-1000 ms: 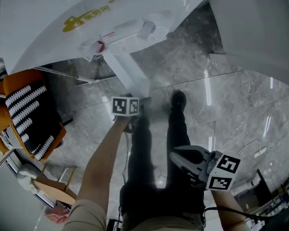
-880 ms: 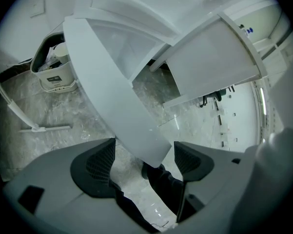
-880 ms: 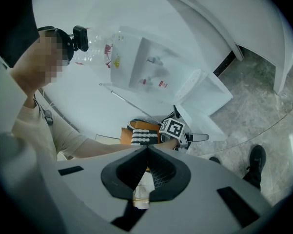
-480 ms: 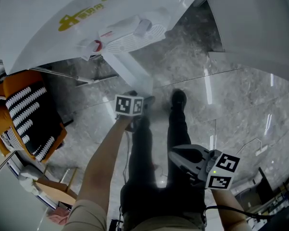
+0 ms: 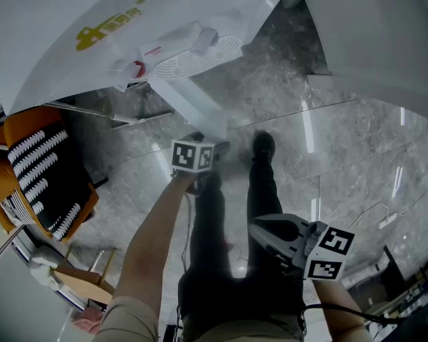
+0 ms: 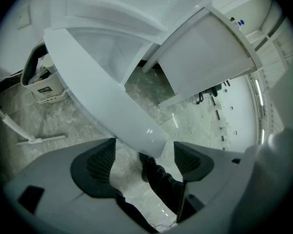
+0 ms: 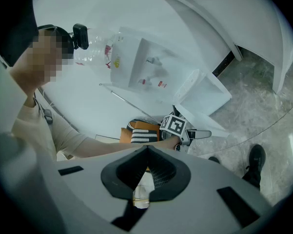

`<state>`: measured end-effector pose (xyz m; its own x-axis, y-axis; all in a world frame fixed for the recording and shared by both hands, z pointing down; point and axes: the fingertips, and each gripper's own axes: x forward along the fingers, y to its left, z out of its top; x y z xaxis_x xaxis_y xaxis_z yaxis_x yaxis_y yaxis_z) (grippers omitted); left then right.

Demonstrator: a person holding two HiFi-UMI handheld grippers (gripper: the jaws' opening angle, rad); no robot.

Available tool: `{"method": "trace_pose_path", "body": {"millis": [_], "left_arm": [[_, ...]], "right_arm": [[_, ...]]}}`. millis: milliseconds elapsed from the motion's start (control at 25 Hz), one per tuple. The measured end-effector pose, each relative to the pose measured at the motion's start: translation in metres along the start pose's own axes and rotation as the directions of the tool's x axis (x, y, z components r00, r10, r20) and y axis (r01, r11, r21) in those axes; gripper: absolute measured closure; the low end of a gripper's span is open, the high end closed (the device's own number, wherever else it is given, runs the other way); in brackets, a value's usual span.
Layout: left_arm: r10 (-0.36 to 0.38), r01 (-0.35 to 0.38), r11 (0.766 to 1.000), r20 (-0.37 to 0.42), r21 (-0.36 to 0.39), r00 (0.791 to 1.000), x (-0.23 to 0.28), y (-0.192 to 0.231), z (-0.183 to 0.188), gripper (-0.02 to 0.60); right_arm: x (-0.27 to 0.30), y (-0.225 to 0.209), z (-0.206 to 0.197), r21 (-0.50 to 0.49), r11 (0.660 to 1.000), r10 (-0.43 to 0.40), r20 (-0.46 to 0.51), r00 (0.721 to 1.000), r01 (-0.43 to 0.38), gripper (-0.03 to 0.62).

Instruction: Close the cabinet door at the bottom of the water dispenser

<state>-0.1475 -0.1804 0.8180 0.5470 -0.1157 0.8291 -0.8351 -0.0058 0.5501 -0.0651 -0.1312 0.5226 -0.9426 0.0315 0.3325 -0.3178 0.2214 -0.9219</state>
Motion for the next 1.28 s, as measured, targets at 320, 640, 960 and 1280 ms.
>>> {"method": "trace_pose_path", "body": {"millis": [320, 640, 960, 1280], "left_arm": [[0.009, -0.009, 0.999, -0.004, 0.044, 1.0, 0.004, -0.004, 0.005, 0.241], [-0.001, 0.001, 0.997, -0.002, 0.079, 1.0, 0.01, -0.012, 0.015, 0.241], [0.013, -0.013, 0.994, 0.003, 0.112, 1.0, 0.015, -0.017, 0.023, 0.241], [0.016, -0.016, 0.991, 0.002, 0.135, 1.0, 0.019, -0.021, 0.029, 0.241]], "right_arm": [[0.0, -0.003, 0.001, 0.002, 1.0, -0.003, -0.001, 1.0, 0.003, 0.582], [-0.002, -0.007, 0.004, 0.007, 1.0, -0.004, -0.002, 1.0, 0.004, 0.582], [-0.007, -0.011, 0.006, 0.008, 1.0, -0.006, 0.003, 1.0, 0.006, 0.582], [-0.009, -0.013, 0.007, 0.012, 1.0, -0.005, 0.013, 1.0, 0.005, 0.582]]}}
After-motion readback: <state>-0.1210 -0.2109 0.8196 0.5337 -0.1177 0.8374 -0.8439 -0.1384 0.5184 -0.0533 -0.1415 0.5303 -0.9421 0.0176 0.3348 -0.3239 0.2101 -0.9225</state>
